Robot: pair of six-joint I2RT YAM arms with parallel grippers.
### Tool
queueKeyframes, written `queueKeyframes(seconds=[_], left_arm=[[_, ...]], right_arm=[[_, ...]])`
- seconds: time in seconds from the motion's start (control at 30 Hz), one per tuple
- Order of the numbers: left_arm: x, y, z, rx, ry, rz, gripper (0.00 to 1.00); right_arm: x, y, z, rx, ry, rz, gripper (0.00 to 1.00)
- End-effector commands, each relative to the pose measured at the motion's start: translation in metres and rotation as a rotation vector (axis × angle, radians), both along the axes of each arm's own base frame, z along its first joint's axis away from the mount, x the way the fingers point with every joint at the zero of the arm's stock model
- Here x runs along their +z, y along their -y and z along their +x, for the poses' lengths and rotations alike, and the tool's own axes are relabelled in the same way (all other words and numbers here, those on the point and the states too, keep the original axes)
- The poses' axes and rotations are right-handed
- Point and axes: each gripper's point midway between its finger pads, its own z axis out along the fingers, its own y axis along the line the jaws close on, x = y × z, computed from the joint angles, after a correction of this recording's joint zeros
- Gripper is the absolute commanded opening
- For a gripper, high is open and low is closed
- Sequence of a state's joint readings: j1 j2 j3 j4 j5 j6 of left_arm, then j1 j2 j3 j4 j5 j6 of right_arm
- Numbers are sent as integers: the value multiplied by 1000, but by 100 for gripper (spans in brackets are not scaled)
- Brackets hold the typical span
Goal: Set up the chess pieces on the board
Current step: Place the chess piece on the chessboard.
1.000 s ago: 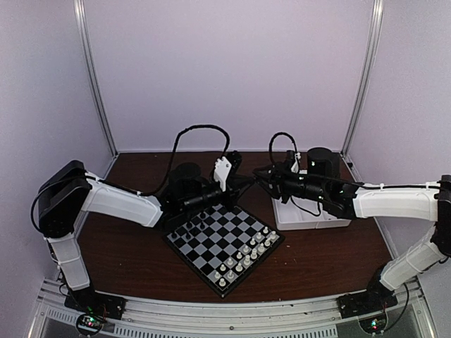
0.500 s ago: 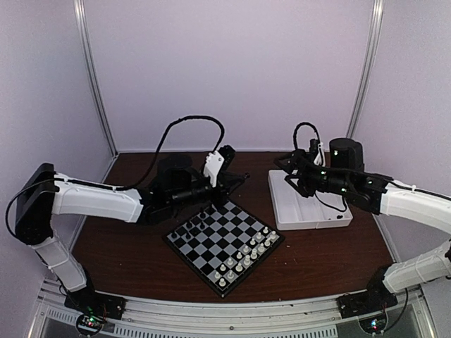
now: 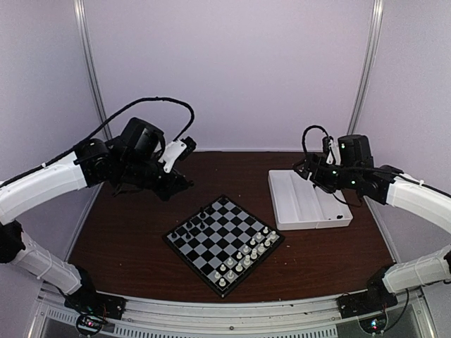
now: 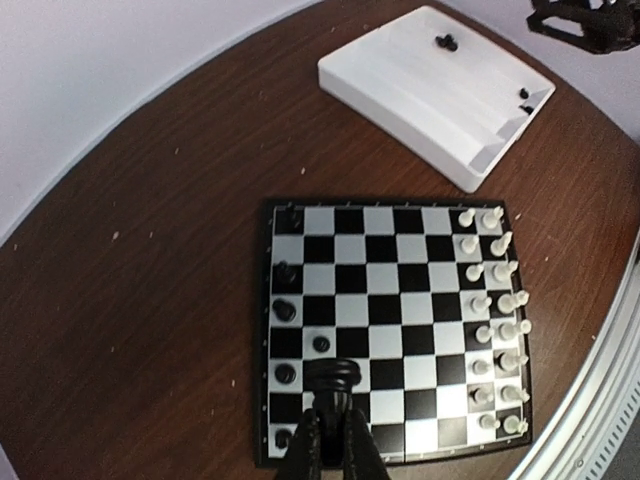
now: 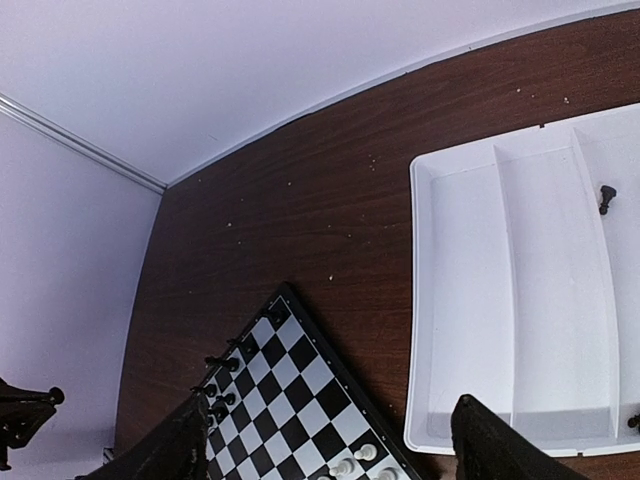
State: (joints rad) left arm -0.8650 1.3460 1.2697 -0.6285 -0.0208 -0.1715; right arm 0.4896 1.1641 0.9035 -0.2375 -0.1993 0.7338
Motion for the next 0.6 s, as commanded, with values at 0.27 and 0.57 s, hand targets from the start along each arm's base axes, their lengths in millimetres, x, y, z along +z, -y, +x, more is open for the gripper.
queueKeyframes(seconds=[0.27,0.57], left_arm=[[-50,-53,-29,90,-510,249,0],[-85,-51,-5,119,-570,418,0]], right_arm=[[-8,-1,1,80,-8,-78,83],[-12,13,-7,49,-13,-94,83]])
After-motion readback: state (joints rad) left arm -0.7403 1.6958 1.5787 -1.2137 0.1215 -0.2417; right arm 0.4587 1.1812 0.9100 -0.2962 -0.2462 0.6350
